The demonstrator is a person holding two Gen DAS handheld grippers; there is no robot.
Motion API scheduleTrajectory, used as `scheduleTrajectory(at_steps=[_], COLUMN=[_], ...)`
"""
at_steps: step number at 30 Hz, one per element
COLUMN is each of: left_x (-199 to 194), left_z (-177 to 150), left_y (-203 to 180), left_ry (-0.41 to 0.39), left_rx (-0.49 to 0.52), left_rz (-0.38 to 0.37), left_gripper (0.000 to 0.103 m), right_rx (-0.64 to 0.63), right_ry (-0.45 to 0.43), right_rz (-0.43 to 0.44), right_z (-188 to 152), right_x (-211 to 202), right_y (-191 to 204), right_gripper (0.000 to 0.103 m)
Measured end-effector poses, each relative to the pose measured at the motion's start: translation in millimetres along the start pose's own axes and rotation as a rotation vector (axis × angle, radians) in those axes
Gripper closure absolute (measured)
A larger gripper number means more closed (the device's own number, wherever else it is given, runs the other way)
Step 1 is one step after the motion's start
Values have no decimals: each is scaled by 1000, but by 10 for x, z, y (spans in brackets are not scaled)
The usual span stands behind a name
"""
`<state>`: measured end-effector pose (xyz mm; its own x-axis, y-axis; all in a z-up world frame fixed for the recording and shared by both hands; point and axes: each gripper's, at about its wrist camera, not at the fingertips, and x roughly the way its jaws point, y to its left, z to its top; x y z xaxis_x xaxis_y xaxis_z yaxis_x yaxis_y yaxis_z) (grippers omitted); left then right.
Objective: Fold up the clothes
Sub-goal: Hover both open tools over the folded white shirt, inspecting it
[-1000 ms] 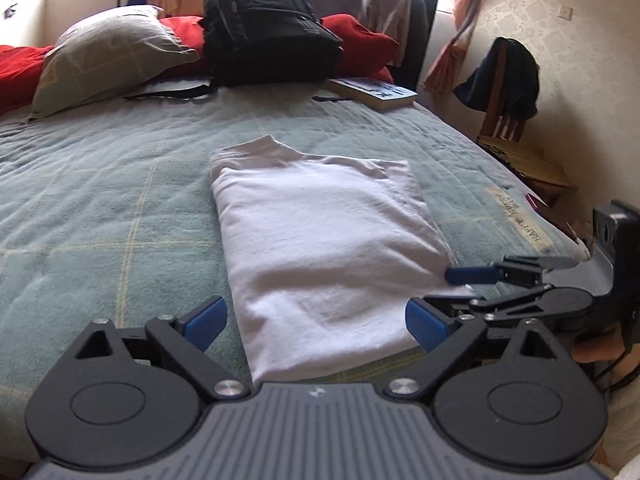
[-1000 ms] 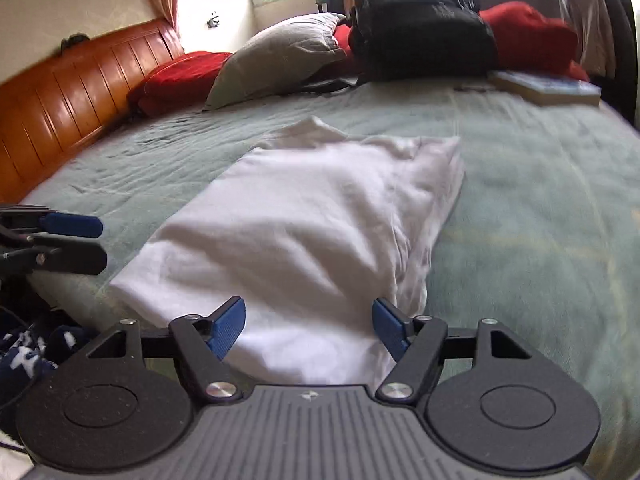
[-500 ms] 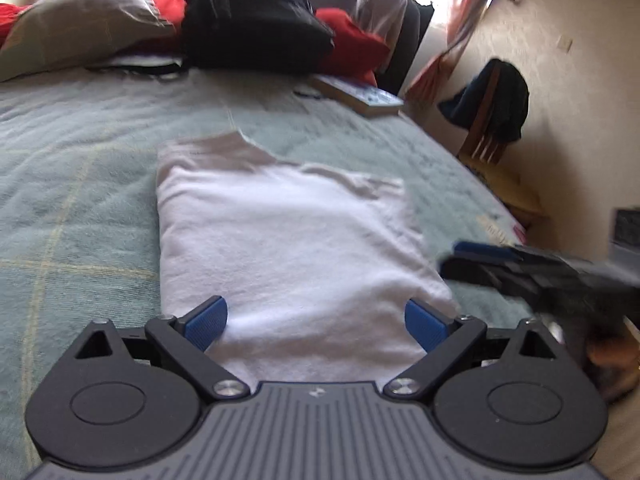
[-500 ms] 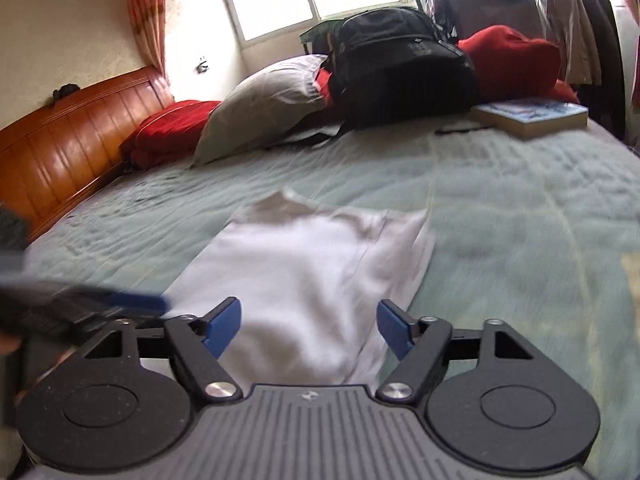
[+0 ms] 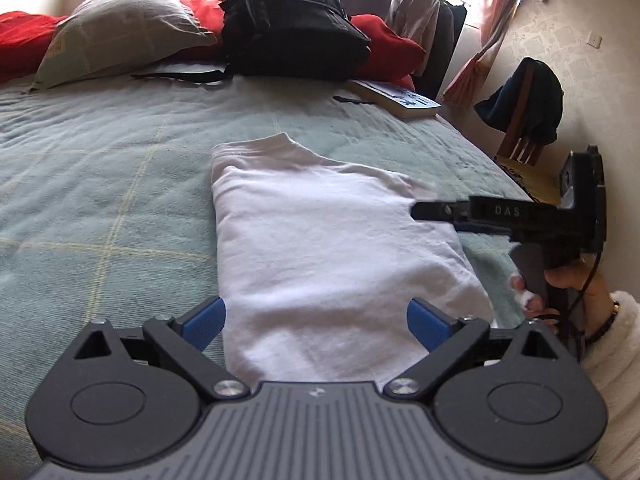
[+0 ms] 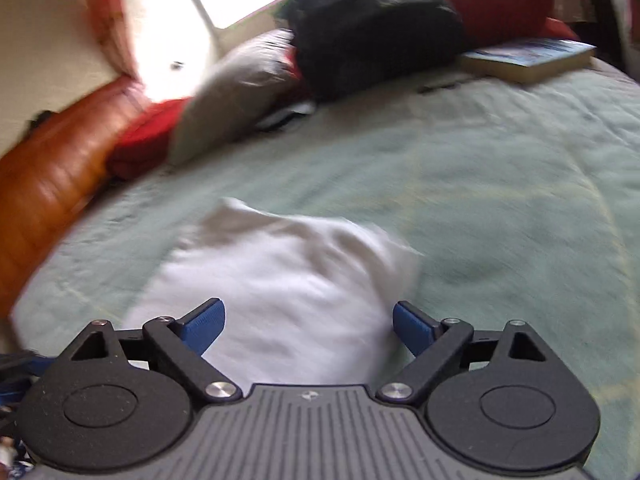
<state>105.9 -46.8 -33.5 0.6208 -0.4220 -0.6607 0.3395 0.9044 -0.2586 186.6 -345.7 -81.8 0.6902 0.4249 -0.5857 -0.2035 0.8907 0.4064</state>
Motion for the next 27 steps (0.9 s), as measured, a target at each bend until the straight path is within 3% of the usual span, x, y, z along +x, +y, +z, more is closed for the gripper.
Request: scheduleTrajectory(at_steps=[5, 9, 10, 13, 20, 23, 27], left_x=[-96, -177, -198, -241, -305, -368, -446], left_z=[21, 18, 14, -9, -22, -34, -62], left_y=[58, 154, 179, 252, 350, 411, 542], left_ry=[-36, -41, -42, -38, -57, -68, -83], left_rx=[-16, -41, -47, -62, -70, -78, -114], left_rz=[23, 33, 37, 47, 85, 94, 105], left_gripper=[6, 6, 6, 6, 6, 6, 6], right_rx=[-42, -115, -129, -145, -289, -421, -528], right_ry=[-117, -118, -92, 11, -28, -60, -23], right_rz=[51, 181, 179, 2, -215, -181, -166], right_z=[-28, -45, -74, -200, -433, -469, -634], right_x=[-497, -601, -548, -287, -328, -306, -172], right_y=[236, 558, 607, 598, 1070, 1472, 1701], right_gripper=[9, 0, 0, 0, 0, 0, 0])
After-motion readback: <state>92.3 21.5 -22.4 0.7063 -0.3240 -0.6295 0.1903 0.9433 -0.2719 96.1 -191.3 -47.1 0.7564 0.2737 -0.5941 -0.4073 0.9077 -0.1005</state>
